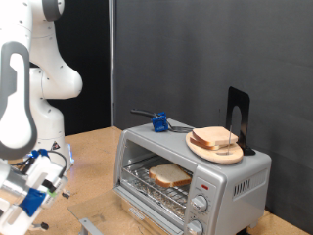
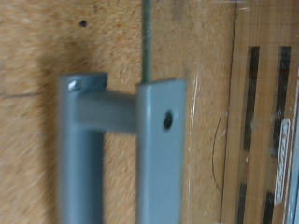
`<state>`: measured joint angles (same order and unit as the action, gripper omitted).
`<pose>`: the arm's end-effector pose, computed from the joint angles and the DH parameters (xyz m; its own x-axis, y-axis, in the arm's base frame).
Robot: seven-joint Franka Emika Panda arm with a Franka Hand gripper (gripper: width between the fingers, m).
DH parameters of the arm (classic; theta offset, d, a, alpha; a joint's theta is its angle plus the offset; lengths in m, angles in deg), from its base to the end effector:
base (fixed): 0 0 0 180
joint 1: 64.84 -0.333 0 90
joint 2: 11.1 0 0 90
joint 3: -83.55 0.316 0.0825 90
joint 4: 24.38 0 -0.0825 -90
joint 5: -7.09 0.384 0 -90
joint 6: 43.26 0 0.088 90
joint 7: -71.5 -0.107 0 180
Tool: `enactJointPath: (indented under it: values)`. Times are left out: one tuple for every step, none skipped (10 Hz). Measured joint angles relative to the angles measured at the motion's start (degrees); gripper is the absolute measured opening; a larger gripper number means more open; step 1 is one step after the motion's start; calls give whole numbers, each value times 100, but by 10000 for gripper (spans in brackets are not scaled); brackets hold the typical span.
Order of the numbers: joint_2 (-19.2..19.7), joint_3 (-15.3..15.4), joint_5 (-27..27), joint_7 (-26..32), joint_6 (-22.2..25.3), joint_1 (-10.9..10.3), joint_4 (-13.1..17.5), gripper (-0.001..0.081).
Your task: Make a piece of toast with the oven
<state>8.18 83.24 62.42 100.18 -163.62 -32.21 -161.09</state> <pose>0.3921 -0.2074 0.1569 0.7044 -0.5662 -0.4281 -0.6863 -0.3892 -0.6145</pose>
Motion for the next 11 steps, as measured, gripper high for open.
enactJointPath:
  values:
    - [38,86,85,119,-27,-17,-79,809]
    - [38,178,141,192,-27,-24,-154,809]
    - [30,267,176,217,-15,-35,-223,809]
    - [-3,358,222,222,18,-46,-291,809]
    - [-59,441,289,234,50,-53,-360,809]
    - [-145,503,342,236,86,-58,-426,809]
    - [-236,528,351,236,138,-55,-478,809]
    - [-332,519,351,236,252,-26,-504,809]
    - [-447,493,330,235,535,44,-509,809]
    - [-587,455,292,229,905,130,-507,809]
    - [-742,411,226,204,1256,196,-507,809]
